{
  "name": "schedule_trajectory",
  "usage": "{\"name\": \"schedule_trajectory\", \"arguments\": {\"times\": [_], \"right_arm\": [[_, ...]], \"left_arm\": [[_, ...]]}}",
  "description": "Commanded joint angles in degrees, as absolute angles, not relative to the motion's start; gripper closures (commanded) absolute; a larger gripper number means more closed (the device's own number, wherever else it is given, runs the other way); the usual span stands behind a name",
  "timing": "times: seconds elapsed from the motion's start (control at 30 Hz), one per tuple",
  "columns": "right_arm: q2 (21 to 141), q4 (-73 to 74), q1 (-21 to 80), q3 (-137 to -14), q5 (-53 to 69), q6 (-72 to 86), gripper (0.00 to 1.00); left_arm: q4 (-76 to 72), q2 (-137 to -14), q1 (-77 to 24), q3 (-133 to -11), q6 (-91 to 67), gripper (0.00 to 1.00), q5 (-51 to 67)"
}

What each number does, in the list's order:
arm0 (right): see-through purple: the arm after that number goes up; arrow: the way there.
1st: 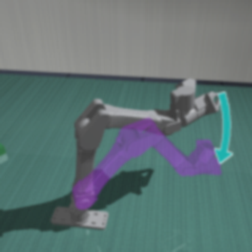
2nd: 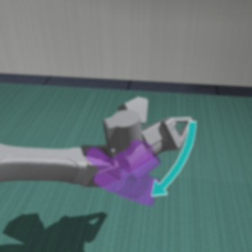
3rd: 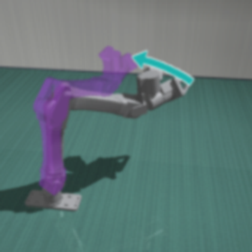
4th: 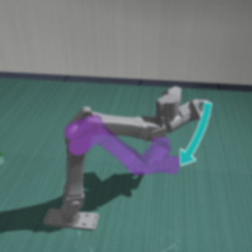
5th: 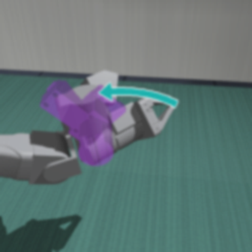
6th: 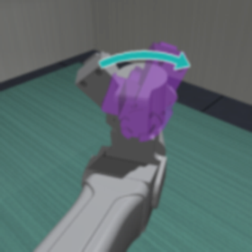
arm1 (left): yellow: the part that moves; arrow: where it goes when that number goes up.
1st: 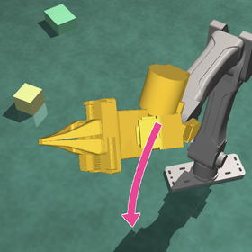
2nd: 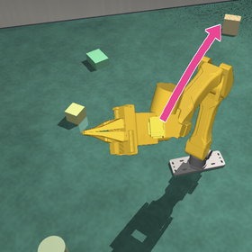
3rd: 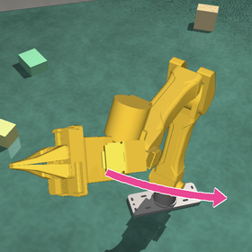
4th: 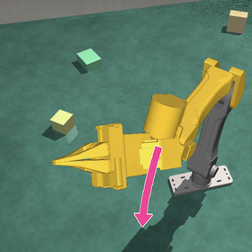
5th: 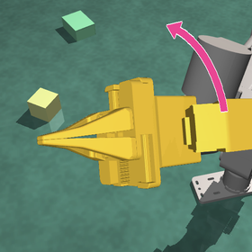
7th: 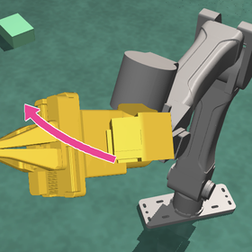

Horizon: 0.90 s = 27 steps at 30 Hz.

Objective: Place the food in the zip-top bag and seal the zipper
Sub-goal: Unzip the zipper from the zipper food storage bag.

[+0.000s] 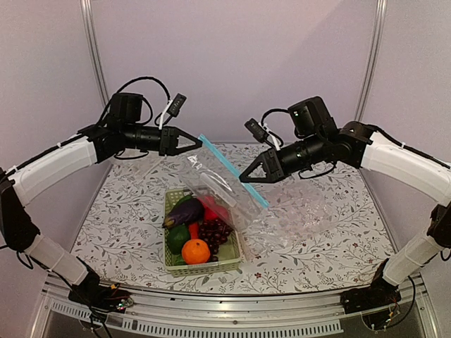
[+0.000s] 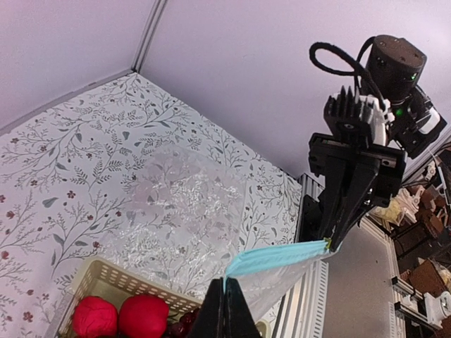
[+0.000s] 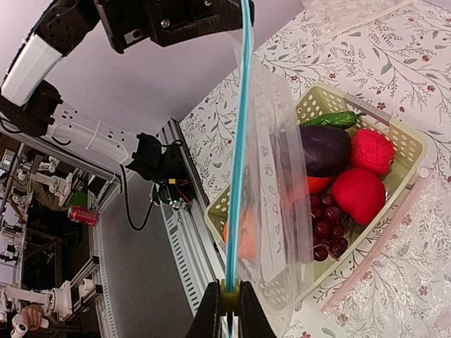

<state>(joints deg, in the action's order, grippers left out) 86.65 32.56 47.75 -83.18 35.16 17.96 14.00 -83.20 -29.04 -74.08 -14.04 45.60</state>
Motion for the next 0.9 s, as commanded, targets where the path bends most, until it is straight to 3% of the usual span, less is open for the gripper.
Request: {"name": "schedule_trajectory", "arguments": {"times": [0.0,0.87], "right_arm": [[84.32,35.25,48.15,-81.59,34.67,17.49,1.00],[82.00,37.32,48.16,-79.14,29.89,17.61,0.96]], "left_arm": [[15.50,-81.59,-26.37,-75.13,-12.72,1.00,41.90],[19.41,-79.12,-22.60,-75.96,-9.38,1.00,36.93]]}}
